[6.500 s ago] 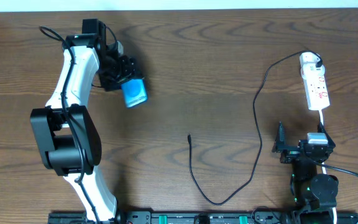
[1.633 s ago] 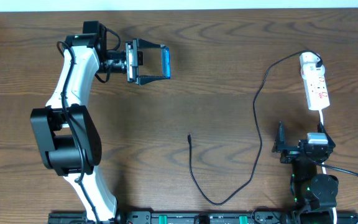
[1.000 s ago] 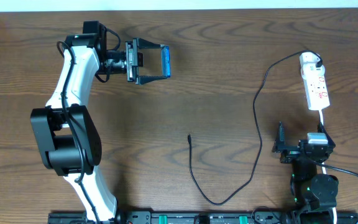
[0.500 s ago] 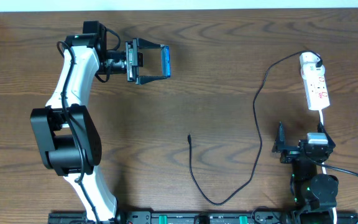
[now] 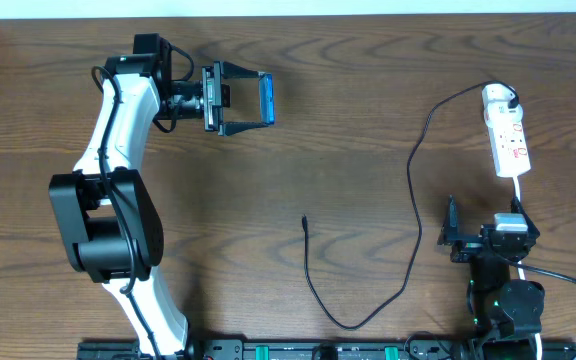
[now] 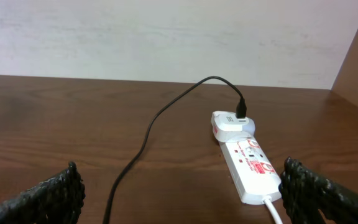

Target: Plug charger to phone and switch on socket

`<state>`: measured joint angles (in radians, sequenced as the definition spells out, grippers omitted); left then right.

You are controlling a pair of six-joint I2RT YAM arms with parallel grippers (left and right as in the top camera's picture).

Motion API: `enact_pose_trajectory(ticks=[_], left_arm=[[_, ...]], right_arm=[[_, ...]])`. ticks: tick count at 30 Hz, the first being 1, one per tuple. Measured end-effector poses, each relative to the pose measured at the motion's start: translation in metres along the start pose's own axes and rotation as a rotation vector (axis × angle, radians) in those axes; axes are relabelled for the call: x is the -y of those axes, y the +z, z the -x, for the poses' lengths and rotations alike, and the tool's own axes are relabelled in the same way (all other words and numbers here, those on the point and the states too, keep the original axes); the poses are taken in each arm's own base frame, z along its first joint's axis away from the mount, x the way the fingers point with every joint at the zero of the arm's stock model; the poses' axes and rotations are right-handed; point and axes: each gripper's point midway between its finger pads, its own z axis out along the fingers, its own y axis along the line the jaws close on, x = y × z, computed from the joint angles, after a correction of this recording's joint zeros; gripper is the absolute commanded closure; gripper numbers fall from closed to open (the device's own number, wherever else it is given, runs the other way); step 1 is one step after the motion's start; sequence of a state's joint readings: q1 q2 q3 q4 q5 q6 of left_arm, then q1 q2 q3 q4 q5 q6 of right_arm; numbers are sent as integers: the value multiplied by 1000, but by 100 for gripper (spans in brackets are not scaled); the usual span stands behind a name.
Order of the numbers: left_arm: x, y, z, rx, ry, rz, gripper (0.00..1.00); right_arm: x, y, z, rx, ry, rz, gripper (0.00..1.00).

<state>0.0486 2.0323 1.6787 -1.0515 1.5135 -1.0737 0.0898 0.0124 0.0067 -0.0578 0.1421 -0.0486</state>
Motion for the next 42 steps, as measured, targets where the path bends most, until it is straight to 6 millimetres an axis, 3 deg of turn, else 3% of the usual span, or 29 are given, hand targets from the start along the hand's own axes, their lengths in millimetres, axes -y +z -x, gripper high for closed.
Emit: enact_pose_trajectory(ticks=[12, 20, 25, 34, 38, 42], left_arm=[[-2, 0, 4, 21, 0, 10, 93], [-20, -7, 44, 259, 0, 119, 92], [-20, -7, 59, 344, 55, 152, 93], [-18, 17, 60, 345, 143, 191, 93], [-21, 19, 62, 364, 146, 208, 93], [-23, 21, 65, 383, 145, 222, 93]], right_arm=[[1, 0, 0, 1, 0, -5, 1], [2, 0, 6, 26, 9, -14, 1], [-8, -4, 43, 171, 67, 58, 1], [-20, -12, 91, 85, 114, 151, 1], [-29, 2, 116, -44, 139, 196, 1], [-60, 31, 136, -168, 159, 352, 1]])
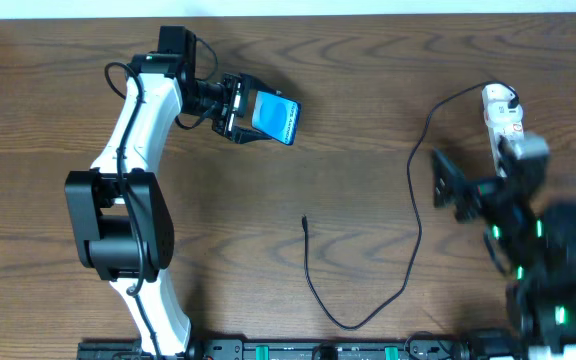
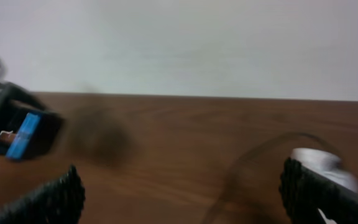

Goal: Plug charger to phone and switch on socket
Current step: 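Move the right gripper toward the phone held by the left gripper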

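Observation:
A blue phone (image 1: 271, 117) is held above the table at the back left, with my left gripper (image 1: 251, 111) shut on it. It also appears as a blurred blue phone (image 2: 23, 134) at the left. The white power strip (image 1: 498, 108) lies at the far right, its near part hidden by my right arm. A black cable (image 1: 414, 215) runs from the charger plug (image 1: 501, 93) down in a loop to its free end (image 1: 305, 220) at mid table. My right gripper (image 1: 445, 188) is open and empty, facing left beside the strip. In the blurred right wrist view the right gripper (image 2: 179, 190) has wide-apart fingers (image 2: 51, 199).
The white charger (image 2: 319, 163) shows as a blur by the right finger. A black rail (image 1: 318, 350) runs along the table's front edge. The cable's loop (image 1: 353, 322) lies near that edge.
My right arm has gone from the front right edge up to beside the power strip and now faces left, blurred. My left gripper has shifted right and turned, with the phone in it.

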`<state>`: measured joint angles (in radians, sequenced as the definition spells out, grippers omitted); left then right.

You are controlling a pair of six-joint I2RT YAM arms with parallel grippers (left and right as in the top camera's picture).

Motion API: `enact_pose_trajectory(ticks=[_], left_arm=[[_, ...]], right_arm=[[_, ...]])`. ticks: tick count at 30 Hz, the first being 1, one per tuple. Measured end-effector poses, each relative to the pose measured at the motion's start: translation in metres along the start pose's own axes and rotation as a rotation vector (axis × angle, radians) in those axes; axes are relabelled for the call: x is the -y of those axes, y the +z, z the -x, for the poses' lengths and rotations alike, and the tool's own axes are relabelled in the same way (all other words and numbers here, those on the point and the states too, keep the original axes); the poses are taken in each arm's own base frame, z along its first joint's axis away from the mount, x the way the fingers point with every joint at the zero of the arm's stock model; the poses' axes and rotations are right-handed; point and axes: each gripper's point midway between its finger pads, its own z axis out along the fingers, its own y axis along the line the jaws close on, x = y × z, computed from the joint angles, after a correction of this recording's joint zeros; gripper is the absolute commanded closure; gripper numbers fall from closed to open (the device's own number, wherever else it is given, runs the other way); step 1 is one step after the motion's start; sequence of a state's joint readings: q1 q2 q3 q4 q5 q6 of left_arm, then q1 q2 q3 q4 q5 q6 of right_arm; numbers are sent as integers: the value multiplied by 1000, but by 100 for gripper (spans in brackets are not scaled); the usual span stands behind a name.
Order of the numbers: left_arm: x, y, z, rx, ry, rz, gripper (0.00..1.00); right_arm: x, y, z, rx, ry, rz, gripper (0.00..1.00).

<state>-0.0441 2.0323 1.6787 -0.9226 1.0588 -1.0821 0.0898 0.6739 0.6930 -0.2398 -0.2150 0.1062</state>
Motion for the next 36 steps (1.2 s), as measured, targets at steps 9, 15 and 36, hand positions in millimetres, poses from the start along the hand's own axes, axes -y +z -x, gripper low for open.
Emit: enact_pose_trajectory(ticks=[9, 15, 36], left_arm=[[-3, 11, -4, 12, -35, 33, 92], [-8, 17, 0, 62, -54, 71, 93], [-9, 54, 13, 312, -83, 148, 93]], right_arm=[[-59, 88, -14, -232, 120, 486, 1], [-73, 127, -45, -342, 371, 660, 1], [-105, 149, -123, -709, 830, 529, 2]])
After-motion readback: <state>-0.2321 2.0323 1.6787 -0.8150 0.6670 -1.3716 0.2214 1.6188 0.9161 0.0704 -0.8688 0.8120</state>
